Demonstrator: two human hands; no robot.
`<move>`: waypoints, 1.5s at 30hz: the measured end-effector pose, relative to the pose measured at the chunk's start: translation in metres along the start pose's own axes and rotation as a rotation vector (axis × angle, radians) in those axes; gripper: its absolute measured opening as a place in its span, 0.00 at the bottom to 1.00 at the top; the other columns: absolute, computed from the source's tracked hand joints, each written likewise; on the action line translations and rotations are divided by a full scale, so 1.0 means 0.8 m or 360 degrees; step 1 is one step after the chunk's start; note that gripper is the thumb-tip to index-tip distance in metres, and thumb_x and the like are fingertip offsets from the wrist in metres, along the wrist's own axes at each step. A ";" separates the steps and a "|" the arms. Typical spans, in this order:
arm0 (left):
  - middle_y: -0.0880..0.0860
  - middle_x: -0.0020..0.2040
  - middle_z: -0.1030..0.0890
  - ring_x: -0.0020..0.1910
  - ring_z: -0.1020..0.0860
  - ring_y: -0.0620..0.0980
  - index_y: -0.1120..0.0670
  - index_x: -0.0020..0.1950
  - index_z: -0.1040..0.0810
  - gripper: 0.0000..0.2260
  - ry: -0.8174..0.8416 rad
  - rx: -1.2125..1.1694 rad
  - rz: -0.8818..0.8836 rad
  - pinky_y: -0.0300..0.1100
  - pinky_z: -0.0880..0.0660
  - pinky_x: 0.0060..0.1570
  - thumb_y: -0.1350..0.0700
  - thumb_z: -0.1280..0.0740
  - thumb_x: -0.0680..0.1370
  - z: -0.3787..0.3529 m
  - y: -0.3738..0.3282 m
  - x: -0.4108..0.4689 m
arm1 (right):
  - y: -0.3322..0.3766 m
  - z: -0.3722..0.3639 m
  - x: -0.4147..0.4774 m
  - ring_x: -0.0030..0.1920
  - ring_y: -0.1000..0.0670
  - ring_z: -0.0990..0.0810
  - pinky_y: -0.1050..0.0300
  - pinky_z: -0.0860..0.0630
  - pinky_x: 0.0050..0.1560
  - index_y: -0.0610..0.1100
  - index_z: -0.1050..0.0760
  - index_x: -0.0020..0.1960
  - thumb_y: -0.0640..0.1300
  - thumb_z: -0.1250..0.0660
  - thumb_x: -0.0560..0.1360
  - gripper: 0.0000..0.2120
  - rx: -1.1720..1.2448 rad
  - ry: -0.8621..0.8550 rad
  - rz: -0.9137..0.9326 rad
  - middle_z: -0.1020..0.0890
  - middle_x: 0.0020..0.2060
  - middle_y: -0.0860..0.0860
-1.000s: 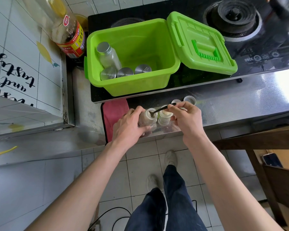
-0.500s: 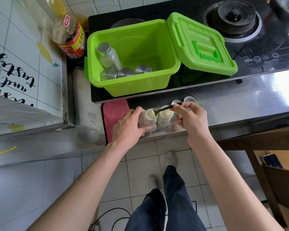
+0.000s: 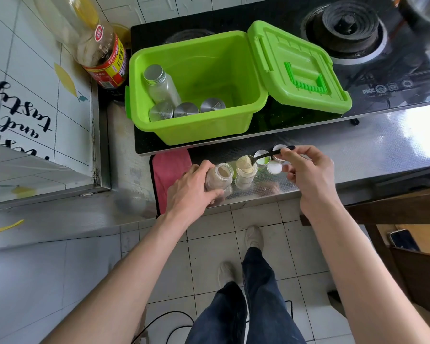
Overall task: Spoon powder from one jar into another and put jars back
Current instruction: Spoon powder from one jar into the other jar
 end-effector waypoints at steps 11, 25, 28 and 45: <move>0.44 0.57 0.22 0.50 0.22 0.50 0.41 0.63 0.30 0.22 -0.0007 -0.0012 -0.0003 0.45 0.30 0.42 0.38 0.26 0.75 0.000 0.002 0.001 | 0.002 0.002 0.007 0.26 0.57 0.22 0.56 0.26 0.39 0.46 0.24 0.41 0.41 0.27 0.76 0.08 -0.0318 -0.0078 0.0287 0.15 0.31 0.53; 0.43 0.57 0.21 0.51 0.20 0.52 0.41 0.62 0.30 0.21 -0.0024 0.0008 0.0004 0.45 0.30 0.41 0.39 0.25 0.75 0.001 0.001 -0.001 | 0.029 -0.051 -0.030 0.38 0.50 0.20 0.56 0.25 0.35 0.52 0.23 0.47 0.47 0.29 0.78 0.03 -0.1600 0.0269 0.1320 0.17 0.42 0.59; 0.43 0.57 0.21 0.50 0.20 0.51 0.41 0.62 0.30 0.21 -0.0024 0.0011 0.0005 0.45 0.29 0.41 0.39 0.26 0.75 0.000 0.001 -0.002 | 0.035 -0.048 -0.034 0.36 0.51 0.19 0.54 0.22 0.35 0.52 0.22 0.47 0.47 0.29 0.78 0.02 -0.1551 0.0245 0.1357 0.17 0.42 0.58; 0.44 0.57 0.21 0.50 0.21 0.51 0.41 0.62 0.31 0.20 -0.0011 0.0005 0.0008 0.44 0.30 0.41 0.39 0.26 0.75 -0.002 0.000 -0.001 | 0.048 -0.039 -0.040 0.36 0.56 0.20 0.50 0.21 0.37 0.50 0.22 0.45 0.47 0.28 0.77 0.04 -0.1350 0.0222 0.1316 0.21 0.36 0.61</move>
Point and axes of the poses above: each hand's wrist, its own x-axis towards the middle knuckle, its own z-axis out of the back of the hand, y = z × x, the point moved 5 cm from there along x, towards the middle knuckle
